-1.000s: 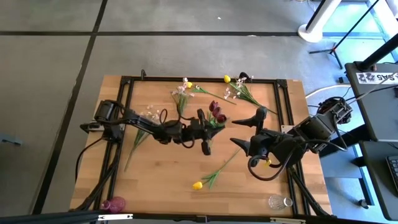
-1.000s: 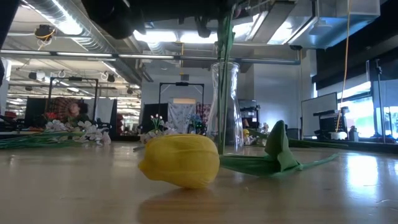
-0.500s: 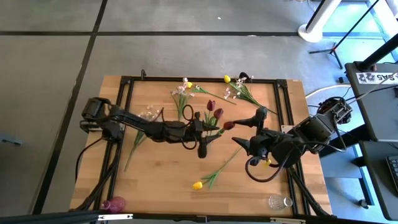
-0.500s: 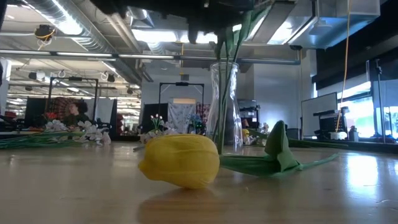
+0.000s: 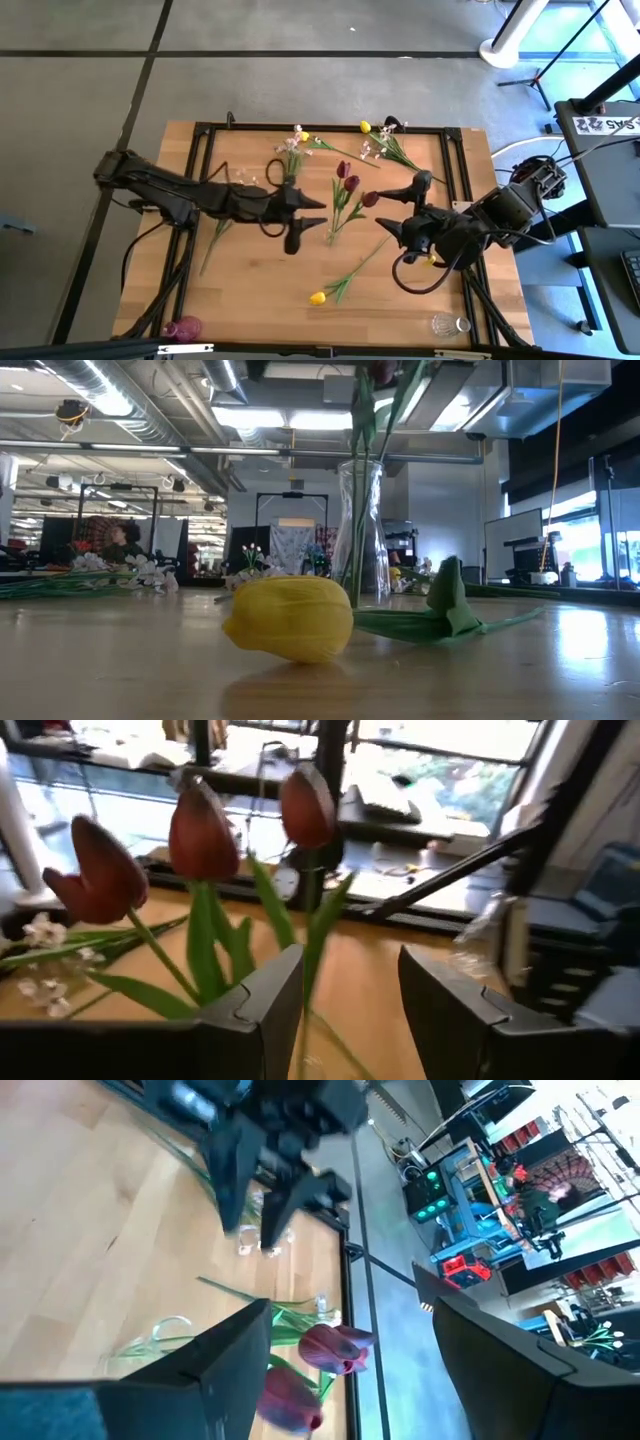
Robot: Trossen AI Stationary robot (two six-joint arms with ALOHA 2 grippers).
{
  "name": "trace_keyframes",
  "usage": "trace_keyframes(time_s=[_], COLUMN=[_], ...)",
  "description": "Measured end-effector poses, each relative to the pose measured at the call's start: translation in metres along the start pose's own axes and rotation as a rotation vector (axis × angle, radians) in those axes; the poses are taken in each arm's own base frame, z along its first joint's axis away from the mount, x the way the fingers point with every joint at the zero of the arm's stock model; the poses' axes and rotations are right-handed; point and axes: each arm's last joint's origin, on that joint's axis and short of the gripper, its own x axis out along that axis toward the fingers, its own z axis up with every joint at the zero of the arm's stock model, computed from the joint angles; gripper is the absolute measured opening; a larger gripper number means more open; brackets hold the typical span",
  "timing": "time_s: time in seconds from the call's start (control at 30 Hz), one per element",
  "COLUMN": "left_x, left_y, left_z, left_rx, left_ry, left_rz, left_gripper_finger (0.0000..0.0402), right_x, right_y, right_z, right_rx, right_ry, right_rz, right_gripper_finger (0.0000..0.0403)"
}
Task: Sort flowers into vase by color
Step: Put the bottom yellow tulip into the bottom transparent vase
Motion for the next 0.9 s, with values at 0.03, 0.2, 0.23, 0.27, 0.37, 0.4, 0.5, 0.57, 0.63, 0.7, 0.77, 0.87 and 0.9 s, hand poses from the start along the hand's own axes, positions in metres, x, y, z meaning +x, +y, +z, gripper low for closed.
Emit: trace_keyframes(time_s=[0.03, 0.2, 0.23, 0.27, 0.37, 0.4, 0.5, 0.57, 0.63, 0.7, 0.77, 0.87, 0.9], left_x=[-0.007, -0.038, -0.043, -0.047, -0.056, -0.059, -0.064, -0.065, -0.066, -0.067, -0.068, -0.07, -0.071], left_y=[-0.002, -0.01, -0.011, -0.012, -0.017, -0.018, -0.021, -0.023, -0.025, -0.026, -0.028, -0.032, -0.033], left_z=[0.003, 0.013, 0.015, 0.017, 0.02, 0.021, 0.023, 0.022, 0.022, 0.022, 0.021, 0.02, 0.02], left_rx=[-0.015, -0.089, -0.107, -0.116, -0.15, -0.163, -0.19, -0.197, -0.216, -0.234, -0.243, -0.265, -0.275], left_ry=[-0.001, 0.014, 0.007, 0.006, -0.008, -0.014, -0.026, -0.021, -0.019, -0.021, -0.021, -0.021, -0.019], left_rz=[-0.012, -0.065, -0.077, -0.087, -0.117, -0.119, -0.125, -0.133, -0.136, -0.132, -0.132, -0.136, -0.138], left_gripper_finger=[0.016, 0.0161, 0.0161, 0.016, 0.016, 0.016, 0.016, 0.016, 0.016, 0.016, 0.016, 0.016, 0.016], right_x=[-0.002, -0.004, -0.004, -0.004, -0.002, -0.001, -0.001, -0.002, -0.003, -0.004, -0.002, 0.003, 0.005], right_y=[-0.002, -0.014, -0.016, -0.017, -0.021, -0.021, -0.021, -0.021, -0.02, -0.017, -0.013, 0.003, 0.011], right_z=[-0.001, -0.004, -0.004, -0.003, -0.001, 0.0, 0.005, 0.008, 0.01, 0.013, 0.015, 0.02, 0.021], right_rx=[0.004, 0.009, -0.005, -0.024, -0.071, -0.078, -0.079, -0.062, -0.051, -0.032, -0.008, 0.01, 0.0], right_ry=[-0.003, -0.011, -0.015, -0.024, -0.054, -0.066, -0.123, -0.163, -0.205, -0.255, -0.284, -0.285, -0.277], right_rz=[-0.002, -0.023, -0.025, -0.02, 0.005, 0.019, 0.07, 0.1, 0.155, 0.246, 0.336, 0.445, 0.472], right_gripper_finger=[0.0276, 0.0276, 0.0276, 0.0276, 0.0276, 0.0276, 0.0276, 0.0276, 0.0276, 0.0276, 0.0276, 0.0276, 0.0276])
